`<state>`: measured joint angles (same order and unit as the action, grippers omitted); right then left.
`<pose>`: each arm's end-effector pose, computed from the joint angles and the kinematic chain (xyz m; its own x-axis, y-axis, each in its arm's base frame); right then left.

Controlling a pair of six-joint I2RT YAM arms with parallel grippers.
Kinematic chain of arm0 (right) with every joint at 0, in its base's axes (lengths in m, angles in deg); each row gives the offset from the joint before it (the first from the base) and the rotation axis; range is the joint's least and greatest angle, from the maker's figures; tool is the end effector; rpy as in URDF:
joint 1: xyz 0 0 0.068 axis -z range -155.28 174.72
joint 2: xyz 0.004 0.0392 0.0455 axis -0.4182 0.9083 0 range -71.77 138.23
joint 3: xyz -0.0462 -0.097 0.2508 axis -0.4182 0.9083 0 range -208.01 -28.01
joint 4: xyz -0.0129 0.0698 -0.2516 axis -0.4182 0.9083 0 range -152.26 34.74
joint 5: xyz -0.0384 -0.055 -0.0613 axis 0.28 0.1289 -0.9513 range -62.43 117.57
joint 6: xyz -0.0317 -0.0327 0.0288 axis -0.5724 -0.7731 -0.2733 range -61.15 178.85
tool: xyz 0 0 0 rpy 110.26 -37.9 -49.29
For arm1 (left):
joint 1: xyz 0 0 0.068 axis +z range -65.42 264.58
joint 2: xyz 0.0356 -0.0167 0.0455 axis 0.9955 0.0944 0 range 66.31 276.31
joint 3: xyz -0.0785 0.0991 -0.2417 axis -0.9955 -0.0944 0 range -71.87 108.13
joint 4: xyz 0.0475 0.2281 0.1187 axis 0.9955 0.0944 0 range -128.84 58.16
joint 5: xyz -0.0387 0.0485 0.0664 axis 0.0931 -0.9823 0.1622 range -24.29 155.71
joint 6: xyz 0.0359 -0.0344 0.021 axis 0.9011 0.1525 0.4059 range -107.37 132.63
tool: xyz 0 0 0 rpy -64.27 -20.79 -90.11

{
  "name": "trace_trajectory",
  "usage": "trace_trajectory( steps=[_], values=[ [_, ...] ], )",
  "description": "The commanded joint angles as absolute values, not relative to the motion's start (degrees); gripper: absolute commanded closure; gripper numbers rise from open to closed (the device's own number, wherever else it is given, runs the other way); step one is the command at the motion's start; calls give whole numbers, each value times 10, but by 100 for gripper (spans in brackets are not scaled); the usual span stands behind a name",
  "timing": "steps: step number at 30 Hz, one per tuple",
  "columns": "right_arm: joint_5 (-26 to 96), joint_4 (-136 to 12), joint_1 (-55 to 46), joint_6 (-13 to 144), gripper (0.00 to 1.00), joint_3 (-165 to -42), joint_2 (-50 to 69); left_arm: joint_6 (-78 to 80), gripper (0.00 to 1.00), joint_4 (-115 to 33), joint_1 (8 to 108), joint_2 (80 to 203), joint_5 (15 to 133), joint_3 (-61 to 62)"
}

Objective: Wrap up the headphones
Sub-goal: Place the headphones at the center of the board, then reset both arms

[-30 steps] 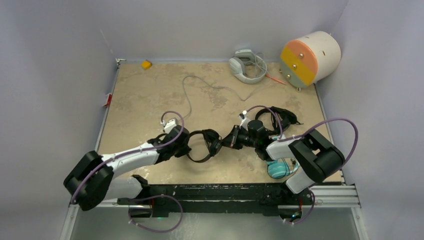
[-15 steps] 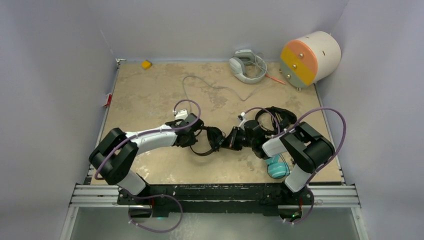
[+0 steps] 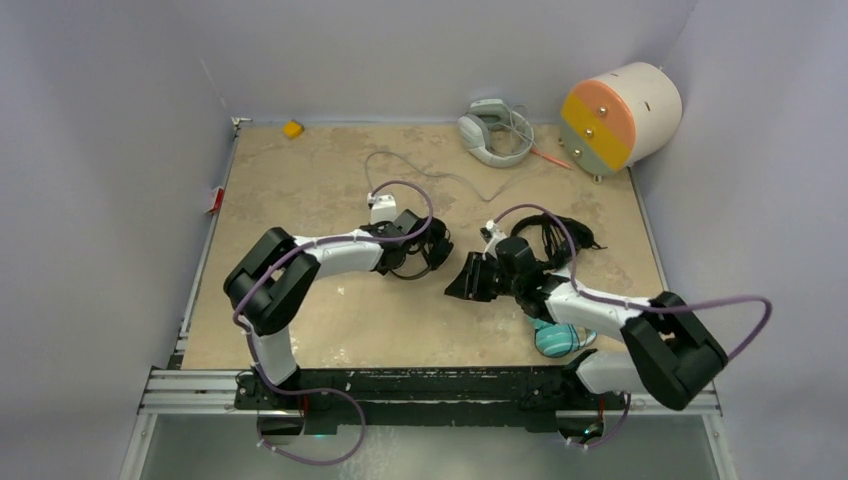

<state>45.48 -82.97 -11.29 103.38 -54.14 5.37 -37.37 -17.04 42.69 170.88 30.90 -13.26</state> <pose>0.1999 0.1589 0.1638 -0.8340 0.2189 -0.5066 -0.2656 0.6454 0.7162 0.2658 -0.2111 0.1390 -0.7397 -0.1815 -0.6480 -0.2789 0.9590 0.0498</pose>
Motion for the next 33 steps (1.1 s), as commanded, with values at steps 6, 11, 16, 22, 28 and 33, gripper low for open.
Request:
trace_trajectory(
  steps=[6,11,16,22,28,33],
  values=[
    [334,-628,-112,904,51,-631,-62,-335,64,-101,432,1719,407,-159],
    [318,-572,-109,845,42,-684,-69,-306,36,-75,429,1648,438,-139],
    [344,-552,-108,785,38,-748,-38,-291,29,-67,428,1550,463,-142],
    [306,-509,-109,741,20,-826,5,-300,29,-58,428,1436,479,-172],
    [245,-567,-109,737,17,-756,-91,-300,29,-146,428,1288,466,-291],
    [160,-619,-109,675,14,-676,-187,-254,20,-238,427,1146,471,-380]
  ],
)
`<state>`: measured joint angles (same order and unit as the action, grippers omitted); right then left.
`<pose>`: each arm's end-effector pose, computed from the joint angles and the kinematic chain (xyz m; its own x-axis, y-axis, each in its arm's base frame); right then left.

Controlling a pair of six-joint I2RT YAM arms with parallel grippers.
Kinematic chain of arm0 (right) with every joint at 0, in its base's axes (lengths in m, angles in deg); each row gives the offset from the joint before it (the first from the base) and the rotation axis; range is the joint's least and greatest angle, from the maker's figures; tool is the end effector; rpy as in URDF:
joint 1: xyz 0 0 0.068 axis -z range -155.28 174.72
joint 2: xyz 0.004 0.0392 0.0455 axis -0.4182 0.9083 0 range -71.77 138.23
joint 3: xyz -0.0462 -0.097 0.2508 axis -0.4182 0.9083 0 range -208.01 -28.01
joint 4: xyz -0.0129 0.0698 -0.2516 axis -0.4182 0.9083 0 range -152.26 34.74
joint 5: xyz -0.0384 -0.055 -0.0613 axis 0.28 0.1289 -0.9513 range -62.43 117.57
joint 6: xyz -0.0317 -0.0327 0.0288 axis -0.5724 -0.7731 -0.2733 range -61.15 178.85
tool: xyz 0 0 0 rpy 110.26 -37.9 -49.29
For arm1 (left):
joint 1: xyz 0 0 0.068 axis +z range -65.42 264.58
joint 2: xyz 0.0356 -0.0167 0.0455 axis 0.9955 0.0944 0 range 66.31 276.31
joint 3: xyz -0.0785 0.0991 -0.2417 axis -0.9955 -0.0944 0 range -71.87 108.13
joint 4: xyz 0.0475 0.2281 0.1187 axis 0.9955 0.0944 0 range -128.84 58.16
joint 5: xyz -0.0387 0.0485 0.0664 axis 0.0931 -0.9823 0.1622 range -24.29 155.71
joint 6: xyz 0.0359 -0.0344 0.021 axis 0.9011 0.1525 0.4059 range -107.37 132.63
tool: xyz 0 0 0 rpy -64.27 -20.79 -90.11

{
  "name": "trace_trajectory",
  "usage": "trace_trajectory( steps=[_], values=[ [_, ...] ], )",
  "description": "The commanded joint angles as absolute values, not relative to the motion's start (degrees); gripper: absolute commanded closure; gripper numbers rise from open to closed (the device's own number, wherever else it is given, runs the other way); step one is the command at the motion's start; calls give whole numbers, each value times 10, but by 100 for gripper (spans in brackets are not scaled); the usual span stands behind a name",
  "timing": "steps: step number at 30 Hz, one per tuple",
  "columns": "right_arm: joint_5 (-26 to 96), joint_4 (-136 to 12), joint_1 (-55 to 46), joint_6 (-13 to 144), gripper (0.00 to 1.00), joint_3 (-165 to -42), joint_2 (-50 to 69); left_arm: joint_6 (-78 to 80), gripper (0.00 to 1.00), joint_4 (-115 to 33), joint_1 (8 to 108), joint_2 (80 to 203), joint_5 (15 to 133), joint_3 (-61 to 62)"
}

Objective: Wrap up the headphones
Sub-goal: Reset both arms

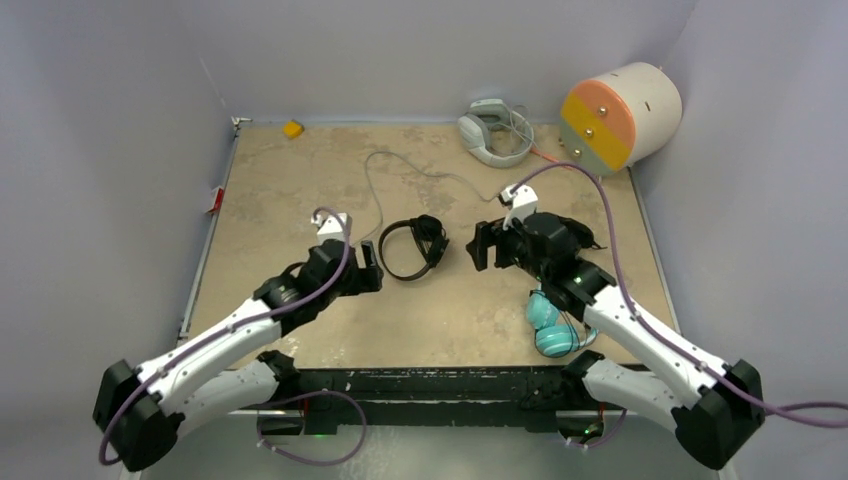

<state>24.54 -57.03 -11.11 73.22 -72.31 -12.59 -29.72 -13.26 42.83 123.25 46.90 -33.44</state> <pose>0.1954 0.1389 0.2977 -0.4053 0.0132 -0.9141 -0.4581 0.8624 0.2155 0.1603 -0.1277 0.2388 -0.6920 -0.2372 -0.6818 -0.0116 0.9480 -0.3180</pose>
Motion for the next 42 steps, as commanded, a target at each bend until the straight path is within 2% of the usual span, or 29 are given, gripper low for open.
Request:
trace_trajectory(
  steps=[1,3,5,6,10,12,16,18,23,32,35,37,40,42],
  values=[
    [146,-634,-109,667,14,-660,-206,-244,19,-260,427,1125,474,-397],
    [113,-644,-108,672,13,-625,-243,-227,17,-292,427,1095,472,-422],
    [69,-648,-108,679,11,-603,-270,-212,4,-309,427,1077,463,-436],
    [59,-641,-109,683,11,-598,-277,-200,2,-315,427,1072,459,-439],
    [9,-574,-95,736,6,-607,-269,-162,0,-331,427,1070,437,-446],
    [58,-537,-39,770,5,-619,-250,-162,0,-326,427,1074,421,-441],
    [294,-512,188,847,6,-628,-213,-164,0,-322,427,1082,416,-432],
    [317,-518,244,867,6,-630,-205,-164,0,-326,427,1082,416,-432],
    [262,-522,319,886,6,-651,-190,-131,0,-366,427,1073,368,-452],
    [43,-666,322,816,5,-540,-268,14,0,-533,435,1065,169,-505],
    [-12,-686,322,798,4,-524,-263,33,0,-569,489,1082,173,-519],
    [29,-761,322,748,4,-493,-258,32,0,-596,533,1089,201,-530],
    [221,-911,322,634,2,-434,-273,75,0,-681,566,1094,221,-571],
    [278,-961,321,594,1,-408,-251,118,0,-746,581,1114,243,-596]
  ],
)
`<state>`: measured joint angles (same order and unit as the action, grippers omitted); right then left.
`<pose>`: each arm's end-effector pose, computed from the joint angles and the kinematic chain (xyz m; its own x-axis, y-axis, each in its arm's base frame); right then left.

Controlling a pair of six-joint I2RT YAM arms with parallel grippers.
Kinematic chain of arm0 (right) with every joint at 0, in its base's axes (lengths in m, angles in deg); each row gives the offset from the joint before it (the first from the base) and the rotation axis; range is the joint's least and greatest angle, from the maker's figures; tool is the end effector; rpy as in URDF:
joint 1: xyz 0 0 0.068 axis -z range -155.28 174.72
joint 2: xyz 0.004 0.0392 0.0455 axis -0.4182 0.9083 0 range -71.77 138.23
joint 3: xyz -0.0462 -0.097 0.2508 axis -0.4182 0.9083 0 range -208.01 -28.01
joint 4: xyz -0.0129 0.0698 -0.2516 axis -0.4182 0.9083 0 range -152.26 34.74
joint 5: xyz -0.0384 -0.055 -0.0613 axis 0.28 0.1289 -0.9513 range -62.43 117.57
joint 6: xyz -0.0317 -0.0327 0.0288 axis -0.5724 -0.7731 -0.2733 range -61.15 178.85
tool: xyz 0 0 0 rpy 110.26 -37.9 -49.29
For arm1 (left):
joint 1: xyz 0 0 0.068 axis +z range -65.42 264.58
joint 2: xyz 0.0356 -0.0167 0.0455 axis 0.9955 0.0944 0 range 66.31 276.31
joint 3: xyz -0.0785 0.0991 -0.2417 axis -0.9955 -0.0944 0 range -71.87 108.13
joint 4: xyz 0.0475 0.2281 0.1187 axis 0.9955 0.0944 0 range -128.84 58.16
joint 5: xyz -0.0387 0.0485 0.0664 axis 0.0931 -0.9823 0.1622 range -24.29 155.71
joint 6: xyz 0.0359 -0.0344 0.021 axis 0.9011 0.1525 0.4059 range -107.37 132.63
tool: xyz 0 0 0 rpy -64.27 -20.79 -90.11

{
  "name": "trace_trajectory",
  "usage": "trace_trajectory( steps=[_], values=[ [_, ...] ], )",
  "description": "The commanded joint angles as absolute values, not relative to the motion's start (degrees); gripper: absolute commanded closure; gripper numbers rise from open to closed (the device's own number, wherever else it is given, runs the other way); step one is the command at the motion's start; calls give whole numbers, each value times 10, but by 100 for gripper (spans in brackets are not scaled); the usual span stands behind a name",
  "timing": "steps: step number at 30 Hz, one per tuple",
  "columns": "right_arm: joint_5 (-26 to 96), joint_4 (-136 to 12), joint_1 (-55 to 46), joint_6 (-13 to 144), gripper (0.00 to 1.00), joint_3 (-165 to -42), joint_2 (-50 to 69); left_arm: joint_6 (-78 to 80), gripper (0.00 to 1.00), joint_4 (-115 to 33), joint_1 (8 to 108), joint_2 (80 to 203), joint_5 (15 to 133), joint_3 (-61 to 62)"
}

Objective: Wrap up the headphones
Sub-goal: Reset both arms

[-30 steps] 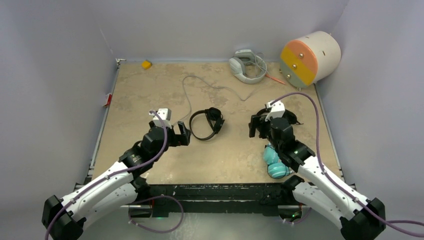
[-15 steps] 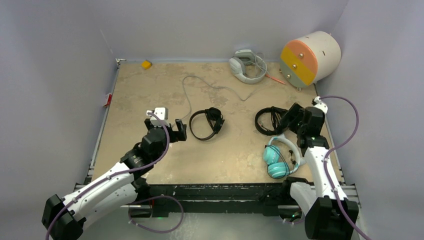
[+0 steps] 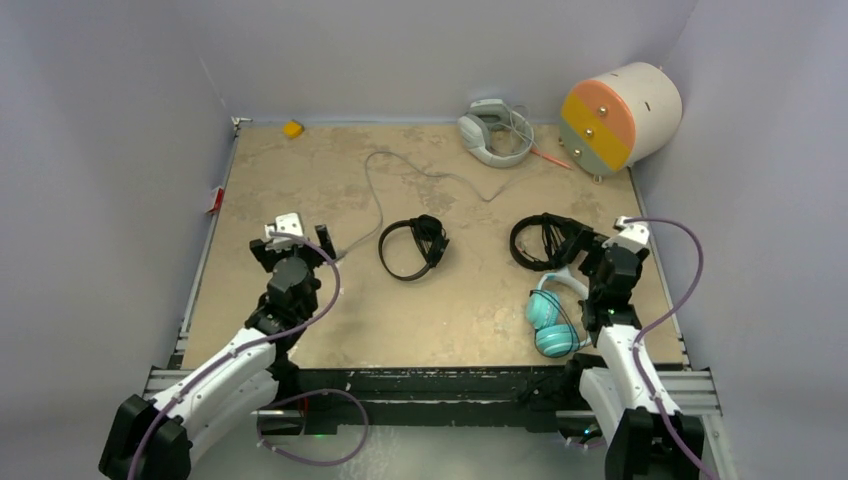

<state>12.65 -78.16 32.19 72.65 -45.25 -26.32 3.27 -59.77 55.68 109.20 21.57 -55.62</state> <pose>0.1821 -0.0331 0.2156 -0.1159 0.2478 -0.9619 0.4146 0.8921 0.1798 0.1621 -0.0612 0.2269 -0.0438 -0.1092 -0.9930 -0.2706 0.9581 -0.0935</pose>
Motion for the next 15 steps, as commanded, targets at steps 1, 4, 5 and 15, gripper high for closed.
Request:
trace_trajectory(
  steps=[1,4,5,15],
  values=[
    [295,-958,322,577,1,-410,-240,123,0,-764,591,1130,254,-600],
    [356,-1009,322,568,1,-398,-193,141,0,-791,618,1196,272,-595],
    [361,-1038,322,571,1,-394,-172,141,0,-806,629,1216,282,-596],
    [356,-1220,322,597,1,-404,24,99,0,-953,755,1364,444,-619]
  ],
)
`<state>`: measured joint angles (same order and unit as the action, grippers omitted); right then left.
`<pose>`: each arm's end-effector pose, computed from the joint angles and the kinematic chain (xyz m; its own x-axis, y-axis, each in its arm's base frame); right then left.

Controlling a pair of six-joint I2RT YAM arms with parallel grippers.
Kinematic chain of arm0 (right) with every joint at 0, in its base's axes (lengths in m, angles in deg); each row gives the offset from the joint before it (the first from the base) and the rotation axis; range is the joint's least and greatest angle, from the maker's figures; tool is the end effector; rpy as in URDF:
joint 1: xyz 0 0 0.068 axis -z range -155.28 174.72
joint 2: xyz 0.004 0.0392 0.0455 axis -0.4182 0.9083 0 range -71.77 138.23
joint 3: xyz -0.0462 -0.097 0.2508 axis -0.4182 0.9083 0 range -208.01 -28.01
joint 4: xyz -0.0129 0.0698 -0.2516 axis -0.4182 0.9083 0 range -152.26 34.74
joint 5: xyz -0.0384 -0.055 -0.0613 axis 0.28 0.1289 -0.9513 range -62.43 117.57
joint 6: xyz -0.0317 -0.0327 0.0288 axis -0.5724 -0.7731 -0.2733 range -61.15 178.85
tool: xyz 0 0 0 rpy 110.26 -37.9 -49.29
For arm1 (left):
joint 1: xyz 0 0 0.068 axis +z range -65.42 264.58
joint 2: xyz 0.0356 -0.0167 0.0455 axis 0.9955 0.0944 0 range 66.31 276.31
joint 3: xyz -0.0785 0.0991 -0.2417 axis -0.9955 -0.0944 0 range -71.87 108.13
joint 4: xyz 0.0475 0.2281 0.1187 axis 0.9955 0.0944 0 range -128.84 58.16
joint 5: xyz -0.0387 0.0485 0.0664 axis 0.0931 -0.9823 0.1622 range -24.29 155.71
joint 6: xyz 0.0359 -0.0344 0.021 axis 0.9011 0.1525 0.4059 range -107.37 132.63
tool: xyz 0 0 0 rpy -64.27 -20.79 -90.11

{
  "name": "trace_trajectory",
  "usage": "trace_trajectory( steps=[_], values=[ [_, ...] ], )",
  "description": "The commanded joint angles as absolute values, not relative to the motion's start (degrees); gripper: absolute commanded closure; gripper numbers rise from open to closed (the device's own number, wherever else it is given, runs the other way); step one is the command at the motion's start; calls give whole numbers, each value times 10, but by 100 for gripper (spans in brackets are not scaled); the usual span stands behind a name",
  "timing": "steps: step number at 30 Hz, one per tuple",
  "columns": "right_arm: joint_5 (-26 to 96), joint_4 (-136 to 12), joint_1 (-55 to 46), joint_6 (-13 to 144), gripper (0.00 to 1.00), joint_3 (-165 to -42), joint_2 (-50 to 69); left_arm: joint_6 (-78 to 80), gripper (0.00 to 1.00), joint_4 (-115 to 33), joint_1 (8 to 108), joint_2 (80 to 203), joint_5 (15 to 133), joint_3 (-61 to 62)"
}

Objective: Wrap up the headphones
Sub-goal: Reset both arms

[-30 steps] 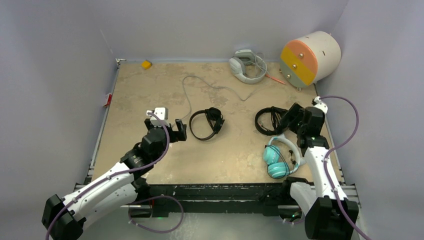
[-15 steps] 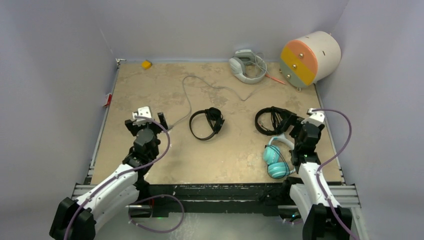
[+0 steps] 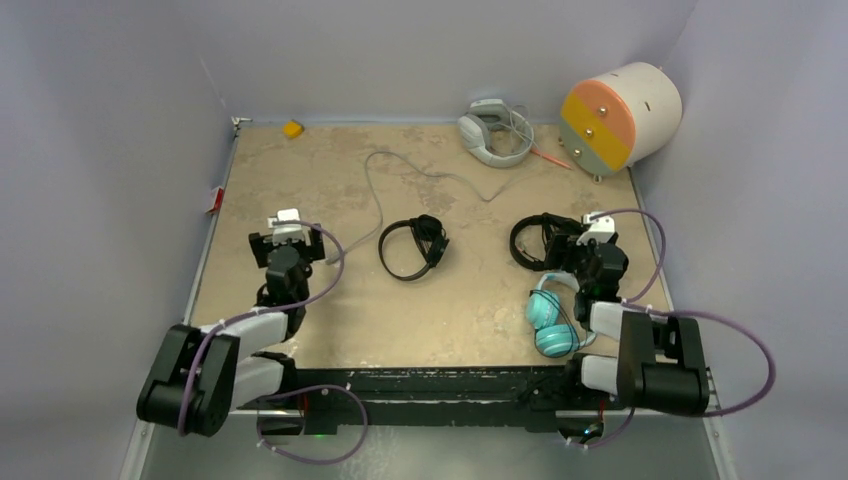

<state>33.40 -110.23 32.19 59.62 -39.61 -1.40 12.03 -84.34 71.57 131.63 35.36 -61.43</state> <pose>0.2157 -0.0246 0.1633 -0.1855 0.0379 -0.9819 0.0329 0.9989 0.0324 0.2019 -0.0282 0.1703 -0.1559 0.0267 -0.9874 -0.2931 0.9534 0.0720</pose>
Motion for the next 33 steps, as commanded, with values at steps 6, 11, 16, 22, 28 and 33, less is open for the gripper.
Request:
trace_trajectory(
  steps=[6,11,16,22,28,33],
  values=[
    [366,-1264,322,592,1,-421,78,123,3,-1025,761,1460,472,-592],
    [339,-1331,321,599,1,-407,118,140,2,-1042,763,1503,478,-571],
    [333,-1402,321,608,1,-402,183,134,0,-1044,768,1545,486,-550],
    [323,-1275,295,568,1,-465,178,105,0,-969,792,1565,497,-494],
    [351,-1269,294,555,1,-469,180,98,0,-959,801,1567,510,-490],
    [345,-1269,294,556,1,-470,180,101,0,-994,808,1558,549,-518]
  ],
)
